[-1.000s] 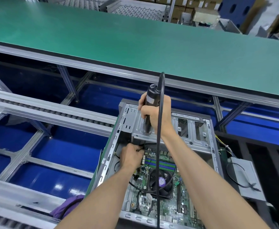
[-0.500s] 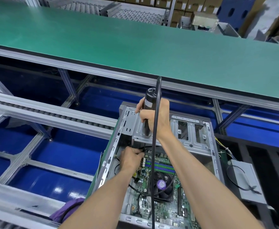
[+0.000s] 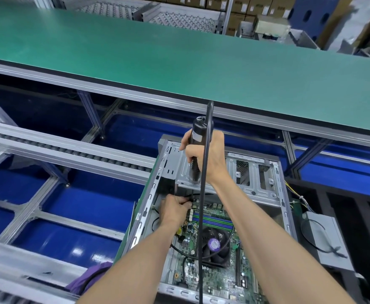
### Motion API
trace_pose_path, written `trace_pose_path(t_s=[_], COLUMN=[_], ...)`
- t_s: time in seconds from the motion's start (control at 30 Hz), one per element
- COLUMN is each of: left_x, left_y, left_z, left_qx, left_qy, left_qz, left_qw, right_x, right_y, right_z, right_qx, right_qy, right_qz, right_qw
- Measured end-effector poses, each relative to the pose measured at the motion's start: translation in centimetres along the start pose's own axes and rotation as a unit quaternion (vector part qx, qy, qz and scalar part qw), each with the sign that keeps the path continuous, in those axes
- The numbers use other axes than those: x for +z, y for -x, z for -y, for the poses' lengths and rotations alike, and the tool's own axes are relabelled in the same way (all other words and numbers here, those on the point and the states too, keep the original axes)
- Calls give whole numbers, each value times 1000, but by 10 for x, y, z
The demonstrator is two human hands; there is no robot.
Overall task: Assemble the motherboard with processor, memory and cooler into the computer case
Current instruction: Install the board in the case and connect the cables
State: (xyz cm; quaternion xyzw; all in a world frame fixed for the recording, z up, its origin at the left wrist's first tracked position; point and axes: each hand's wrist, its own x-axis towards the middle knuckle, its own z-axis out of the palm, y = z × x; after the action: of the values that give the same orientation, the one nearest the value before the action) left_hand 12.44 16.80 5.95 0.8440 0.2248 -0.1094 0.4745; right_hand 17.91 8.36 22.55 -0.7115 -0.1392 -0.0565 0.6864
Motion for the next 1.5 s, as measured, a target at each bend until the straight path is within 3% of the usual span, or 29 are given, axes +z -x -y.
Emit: trace_pose_path(t_s=[1.23, 1.3, 1.4, 1.5], left_x=[-1, -2, -5, -3], left_y=[-4, -6, -6, -4], left_z=[7, 7, 4, 1], left_qx=[-76, -127, -247, -310], left_qy=[116, 196, 337, 438], left_qz=[-35, -46, -47, 4], left_qw=[990, 971, 907, 844], right_x=[-21, -21, -21, -23], right_y=[-5, -5, -4, -4], right_z=[9, 10, 10, 8], right_qx=[5, 6, 6, 14], right_qy=[-98, -102, -98, -113], right_qz=[-131, -133, -137, -157], right_qw=[987, 986, 986, 981])
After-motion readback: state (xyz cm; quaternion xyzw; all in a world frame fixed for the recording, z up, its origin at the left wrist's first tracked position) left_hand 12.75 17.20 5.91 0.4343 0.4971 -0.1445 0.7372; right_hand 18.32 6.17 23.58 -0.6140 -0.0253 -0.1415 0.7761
